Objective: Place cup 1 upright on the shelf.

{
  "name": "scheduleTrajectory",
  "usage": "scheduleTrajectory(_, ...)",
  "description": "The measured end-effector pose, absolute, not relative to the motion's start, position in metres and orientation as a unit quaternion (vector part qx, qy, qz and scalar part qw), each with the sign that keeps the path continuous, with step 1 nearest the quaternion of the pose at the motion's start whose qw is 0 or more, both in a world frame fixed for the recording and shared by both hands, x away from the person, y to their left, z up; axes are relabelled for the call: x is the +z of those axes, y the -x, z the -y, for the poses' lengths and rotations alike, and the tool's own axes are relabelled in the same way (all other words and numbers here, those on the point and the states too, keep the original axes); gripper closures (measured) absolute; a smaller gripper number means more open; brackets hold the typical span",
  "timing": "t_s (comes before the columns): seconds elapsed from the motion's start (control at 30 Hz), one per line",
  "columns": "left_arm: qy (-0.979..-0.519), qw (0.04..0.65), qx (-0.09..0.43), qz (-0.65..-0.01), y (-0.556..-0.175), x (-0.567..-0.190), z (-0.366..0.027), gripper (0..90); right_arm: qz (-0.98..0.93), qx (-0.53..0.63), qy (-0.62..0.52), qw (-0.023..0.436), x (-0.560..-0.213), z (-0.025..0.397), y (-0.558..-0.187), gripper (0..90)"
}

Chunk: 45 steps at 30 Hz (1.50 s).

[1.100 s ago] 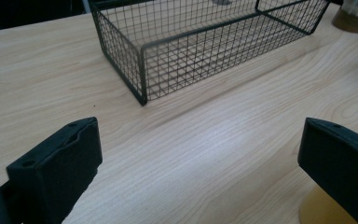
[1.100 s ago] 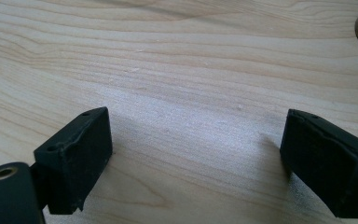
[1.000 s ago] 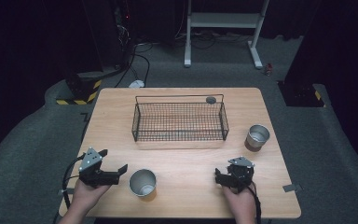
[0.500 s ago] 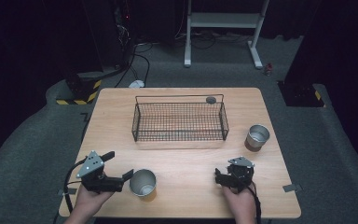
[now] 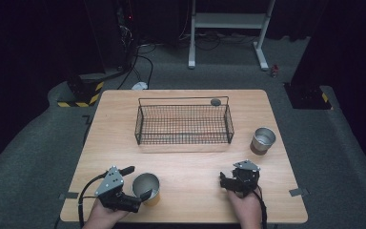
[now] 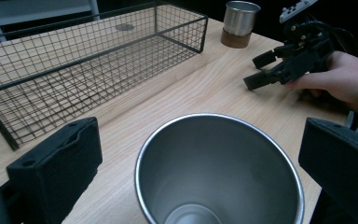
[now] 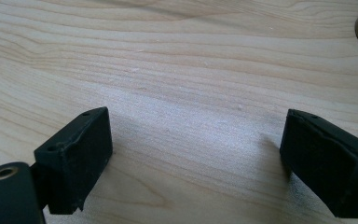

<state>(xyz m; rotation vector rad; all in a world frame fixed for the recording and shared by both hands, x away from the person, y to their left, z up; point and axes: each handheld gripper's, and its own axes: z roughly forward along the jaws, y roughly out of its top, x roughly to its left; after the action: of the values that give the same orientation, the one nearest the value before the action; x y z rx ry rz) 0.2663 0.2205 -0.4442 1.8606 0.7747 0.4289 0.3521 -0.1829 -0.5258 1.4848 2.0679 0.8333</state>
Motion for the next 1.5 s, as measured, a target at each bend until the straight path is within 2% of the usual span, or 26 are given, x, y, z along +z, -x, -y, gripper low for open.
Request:
scheduleTrajectory(0.93,-0.793,0.501,0.148,-0.312,-0.266,-0.468,-0.211,0.1,-0.751,0.303,-0.539,0.23,-0.526,0.183,-0.352,9.0)
scheduleTrajectory(1.5,-0.799,0.486,0.155,-0.317,-0.267,-0.481,-0.212,0.5,-0.753,0.304,-0.538,0.228,-0.526,0.183,-0.352,9.2)
